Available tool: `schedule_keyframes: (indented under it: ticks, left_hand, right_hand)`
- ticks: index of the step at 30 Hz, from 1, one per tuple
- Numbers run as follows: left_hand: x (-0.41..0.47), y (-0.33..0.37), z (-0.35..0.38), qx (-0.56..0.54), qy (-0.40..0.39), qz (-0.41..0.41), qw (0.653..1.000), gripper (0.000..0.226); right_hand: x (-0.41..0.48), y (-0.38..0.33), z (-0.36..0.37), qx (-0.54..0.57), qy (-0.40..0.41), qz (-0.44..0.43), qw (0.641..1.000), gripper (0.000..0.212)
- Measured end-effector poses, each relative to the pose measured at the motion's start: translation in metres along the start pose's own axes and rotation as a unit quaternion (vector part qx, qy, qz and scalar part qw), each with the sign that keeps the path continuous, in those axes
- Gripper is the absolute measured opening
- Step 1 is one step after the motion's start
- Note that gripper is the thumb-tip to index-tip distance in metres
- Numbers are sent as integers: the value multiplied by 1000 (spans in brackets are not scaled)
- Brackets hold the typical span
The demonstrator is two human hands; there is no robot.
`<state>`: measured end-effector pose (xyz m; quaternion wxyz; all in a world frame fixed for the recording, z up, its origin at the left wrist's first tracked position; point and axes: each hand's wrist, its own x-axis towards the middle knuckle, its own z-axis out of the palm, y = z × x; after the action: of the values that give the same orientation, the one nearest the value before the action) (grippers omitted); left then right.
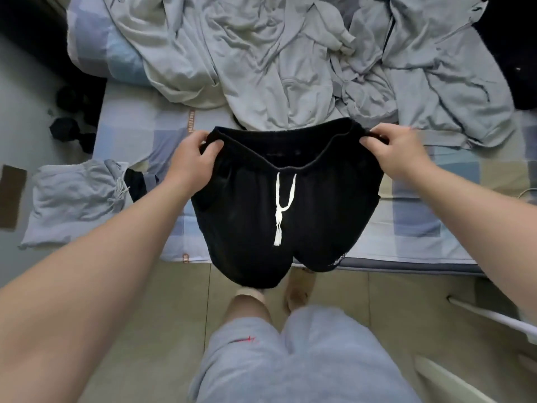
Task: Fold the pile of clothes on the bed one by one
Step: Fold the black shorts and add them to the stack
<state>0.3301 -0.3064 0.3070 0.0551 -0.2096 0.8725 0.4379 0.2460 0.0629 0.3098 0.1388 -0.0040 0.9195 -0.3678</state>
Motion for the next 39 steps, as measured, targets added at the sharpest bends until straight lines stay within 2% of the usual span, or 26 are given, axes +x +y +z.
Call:
schedule_keyframes:
  ticks: [5,12,18,20,22,24,26,28,30,32,34,36,39]
  left_hand:
    - [105,-90,74,55,-14,-22,998,19]
    - [261,-232,195,144,40,10,989,20]
    - [302,-271,243,158,87,-8,983,27]
    - [291,-264,252,220,139,24,965,33]
    - [272,-241,261,240,155,93,954,38]
    - [249,-211,276,222,91,185,953,38]
    - [234,-180,297,204,-32,246,947,39]
    - [229,-153,323,215,-161,241,932,46]
    - [232,-134,352,243,-241,192,920,52]
    - [241,-125,381,270,-262,157,913,57]
    - [254,-124,406,286,-255,126,915,59]
    - [264,-126,426,296,-237,99,920,58]
    - [268,-130,443,280,-209,54,935,52]
  right_hand:
    - [99,76,108,-10,-5,52,999,22]
    - [240,197,261,-52,50,68,995,22]
    - [279,237,304,-63,89,122,987,31]
    - [269,246,302,-35,78,147,985,41]
    - [247,250,290,-13,20,176,984,52]
    - [219,257,275,14,-66,209,976,53]
    - [192,266,261,43,-132,231,963,52]
    - [170,276,251,59,-176,236,954,52]
    - [153,286,246,65,-194,244,948,48]
    - [139,300,245,36,-199,248,948,41]
    - [129,316,246,-18,-203,248,947,24]
    - [118,333,244,-16,-176,279,944,12]
    - [96,353,240,32,-100,328,939,26]
